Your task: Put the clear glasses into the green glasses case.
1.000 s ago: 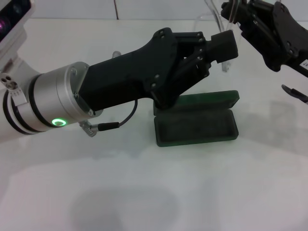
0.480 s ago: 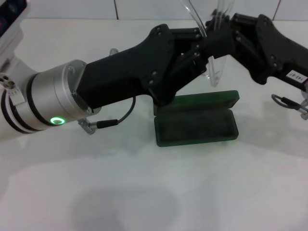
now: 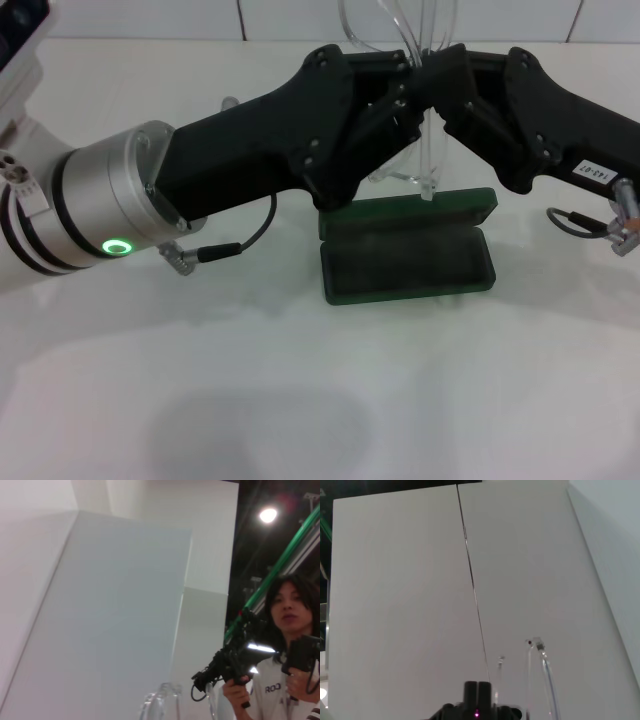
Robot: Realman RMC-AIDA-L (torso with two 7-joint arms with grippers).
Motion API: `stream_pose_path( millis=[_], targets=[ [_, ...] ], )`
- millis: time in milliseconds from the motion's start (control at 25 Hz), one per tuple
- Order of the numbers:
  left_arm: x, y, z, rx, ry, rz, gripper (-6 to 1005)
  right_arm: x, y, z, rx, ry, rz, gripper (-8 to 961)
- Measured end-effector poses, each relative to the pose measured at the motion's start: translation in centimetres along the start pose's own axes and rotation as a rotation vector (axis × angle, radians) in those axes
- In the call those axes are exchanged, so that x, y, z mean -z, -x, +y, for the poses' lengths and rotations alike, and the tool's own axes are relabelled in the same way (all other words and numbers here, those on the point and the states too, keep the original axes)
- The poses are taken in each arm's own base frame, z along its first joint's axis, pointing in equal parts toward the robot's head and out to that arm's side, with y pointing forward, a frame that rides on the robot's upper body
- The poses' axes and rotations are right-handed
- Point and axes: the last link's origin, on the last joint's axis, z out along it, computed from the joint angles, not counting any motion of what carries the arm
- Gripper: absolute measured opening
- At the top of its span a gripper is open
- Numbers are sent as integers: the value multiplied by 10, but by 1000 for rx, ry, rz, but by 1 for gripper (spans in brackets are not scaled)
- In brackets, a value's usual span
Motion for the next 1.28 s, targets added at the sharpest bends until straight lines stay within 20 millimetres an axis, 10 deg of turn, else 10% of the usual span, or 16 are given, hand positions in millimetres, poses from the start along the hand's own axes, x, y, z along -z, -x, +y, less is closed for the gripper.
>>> stream_pose_path(
  millis=[1280],
  targets=[
    [13, 2, -4, -6, -66, 22, 28, 8, -5, -2, 1, -60, 9, 71]
  ],
)
